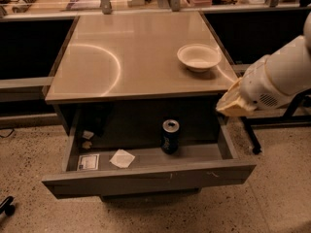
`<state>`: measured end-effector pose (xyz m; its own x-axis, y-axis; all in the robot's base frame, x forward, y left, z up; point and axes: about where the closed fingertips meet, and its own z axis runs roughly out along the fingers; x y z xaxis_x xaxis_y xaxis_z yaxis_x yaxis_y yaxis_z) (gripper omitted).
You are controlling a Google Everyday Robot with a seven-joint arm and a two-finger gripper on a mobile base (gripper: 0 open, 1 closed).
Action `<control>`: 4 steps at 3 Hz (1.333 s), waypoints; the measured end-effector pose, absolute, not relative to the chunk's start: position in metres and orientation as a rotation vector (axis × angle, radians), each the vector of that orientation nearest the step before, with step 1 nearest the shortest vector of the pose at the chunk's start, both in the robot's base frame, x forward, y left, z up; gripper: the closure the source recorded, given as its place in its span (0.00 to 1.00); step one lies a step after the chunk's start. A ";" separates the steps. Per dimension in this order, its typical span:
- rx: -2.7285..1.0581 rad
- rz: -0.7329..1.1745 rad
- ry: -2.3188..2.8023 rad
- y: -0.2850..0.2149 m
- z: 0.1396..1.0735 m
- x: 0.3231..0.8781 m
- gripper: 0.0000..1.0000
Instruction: Pick pepsi can from top drawer and place on counter
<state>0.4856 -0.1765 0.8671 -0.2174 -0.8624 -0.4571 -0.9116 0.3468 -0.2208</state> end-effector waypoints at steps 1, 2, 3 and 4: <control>-1.512 0.231 2.117 -0.148 0.811 0.497 1.00; -1.497 0.355 2.151 -0.116 0.748 0.495 1.00; -1.497 0.355 2.151 -0.116 0.748 0.495 1.00; -1.505 0.342 2.117 -0.115 0.743 0.495 1.00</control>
Offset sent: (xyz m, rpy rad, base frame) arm 0.0084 0.0978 -0.1874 0.1928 0.2156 0.0023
